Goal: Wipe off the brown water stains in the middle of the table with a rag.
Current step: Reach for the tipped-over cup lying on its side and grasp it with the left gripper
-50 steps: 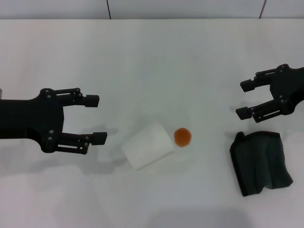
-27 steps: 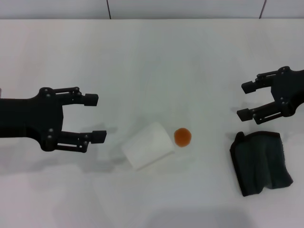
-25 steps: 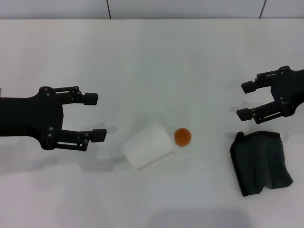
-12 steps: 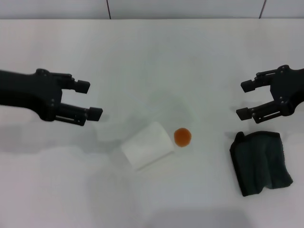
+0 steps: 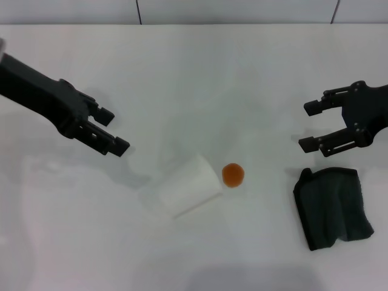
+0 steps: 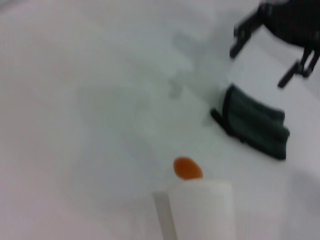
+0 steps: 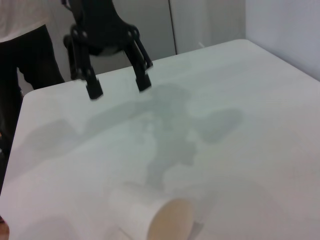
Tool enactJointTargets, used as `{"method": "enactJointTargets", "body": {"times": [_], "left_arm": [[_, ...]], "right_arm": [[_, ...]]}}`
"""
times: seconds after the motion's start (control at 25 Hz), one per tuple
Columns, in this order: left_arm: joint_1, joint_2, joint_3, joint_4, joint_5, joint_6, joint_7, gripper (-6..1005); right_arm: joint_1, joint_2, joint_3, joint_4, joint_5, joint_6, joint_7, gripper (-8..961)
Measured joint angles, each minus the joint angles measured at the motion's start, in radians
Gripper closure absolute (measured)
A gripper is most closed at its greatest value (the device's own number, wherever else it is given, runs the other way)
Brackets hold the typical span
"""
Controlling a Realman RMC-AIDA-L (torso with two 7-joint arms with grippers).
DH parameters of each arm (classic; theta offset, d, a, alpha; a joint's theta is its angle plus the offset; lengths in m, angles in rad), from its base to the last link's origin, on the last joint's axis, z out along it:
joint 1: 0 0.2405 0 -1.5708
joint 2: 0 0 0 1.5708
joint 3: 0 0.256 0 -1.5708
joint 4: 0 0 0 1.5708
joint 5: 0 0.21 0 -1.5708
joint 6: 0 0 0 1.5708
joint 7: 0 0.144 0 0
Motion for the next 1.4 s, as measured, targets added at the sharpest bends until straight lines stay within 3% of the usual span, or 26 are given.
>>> {"method": "enactJointTargets", "body": {"times": [0.28, 0.6, 0.84, 1.24, 1.4], "left_arm": [[-0.166, 0.017, 0.062, -0.193, 0.124, 0.003, 0.001, 119], [-0.303, 0.001, 0.061, -0.360, 0.221, -0.031, 0.005, 119], [-0.328, -0.029, 0.067, -0.381, 0.256, -0.068, 0.007, 119], [-0.336, -0.126, 0.069, -0.392, 0.319, -0.138, -0.003, 118], [-0.339, -0.139, 0.080, -0.396, 0.338, -0.161, -0.019, 118]], "right_arm": [[0.021, 0.010, -0.007, 0.004, 0.000, 0.010, -0.011, 130], [0.022, 0.025, -0.008, 0.002, -0.001, 0.010, -0.013, 131], [0.019, 0.037, -0.008, -0.003, 0.000, 0.009, -0.014, 131], [0.017, 0.041, -0.009, -0.006, 0.002, 0.001, -0.014, 130], [0.017, 0.041, -0.014, -0.006, 0.002, 0.001, -0.014, 131]]}}
